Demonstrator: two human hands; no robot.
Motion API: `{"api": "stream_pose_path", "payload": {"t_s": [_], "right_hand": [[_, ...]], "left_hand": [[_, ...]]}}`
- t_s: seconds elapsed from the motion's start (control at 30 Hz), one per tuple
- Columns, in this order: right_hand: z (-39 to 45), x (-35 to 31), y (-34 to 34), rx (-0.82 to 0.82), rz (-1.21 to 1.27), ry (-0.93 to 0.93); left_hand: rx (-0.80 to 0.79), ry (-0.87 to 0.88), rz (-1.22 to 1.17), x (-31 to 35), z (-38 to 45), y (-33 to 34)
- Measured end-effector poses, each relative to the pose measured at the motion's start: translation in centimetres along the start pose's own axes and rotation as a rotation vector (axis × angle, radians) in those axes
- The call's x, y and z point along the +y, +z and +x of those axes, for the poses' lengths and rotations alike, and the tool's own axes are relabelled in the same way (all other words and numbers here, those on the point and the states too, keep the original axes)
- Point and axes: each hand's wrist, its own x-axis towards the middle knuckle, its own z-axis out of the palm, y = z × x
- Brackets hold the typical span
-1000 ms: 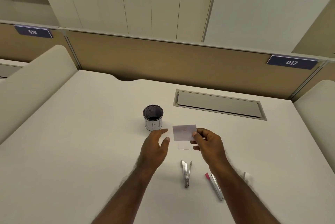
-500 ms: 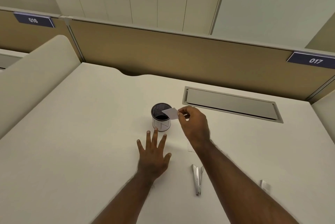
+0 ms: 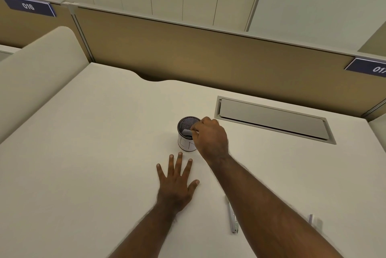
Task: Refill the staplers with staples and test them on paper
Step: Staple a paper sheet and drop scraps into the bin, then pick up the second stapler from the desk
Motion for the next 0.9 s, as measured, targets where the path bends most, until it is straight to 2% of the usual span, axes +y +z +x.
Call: {"api": "stream_pose_path", "payload": {"t_s": [0.13,0.47,0.57,0.8,0.9], "right_hand": [[-0.4,0.2,0.4,-0.053,0.005,-0.005],[-5.0,3.2,-3.2,0.062,0.087,0.084],[-9.0,5.1,-4.4,0.073,0.125,0.183],[-21.3,6.2,-3.0,-0.26,0.056,0.404],[-24.2,6.1,-2.3,-0.323,0.137,0.46]], "left_hand": [[0.002,0.003,0.004,0.1,-0.2,-0.2],[0.016,0.015,-0.034,0.9,-1.3,-2.1],[0.043,0.027,-0.052,2.2,-2.1,-2.8],[-0.012,0.061,-0.221,7.9,-7.3,-3.0],[0.015,0.084,-0.359,10.5,-9.4,-3.2]]}}
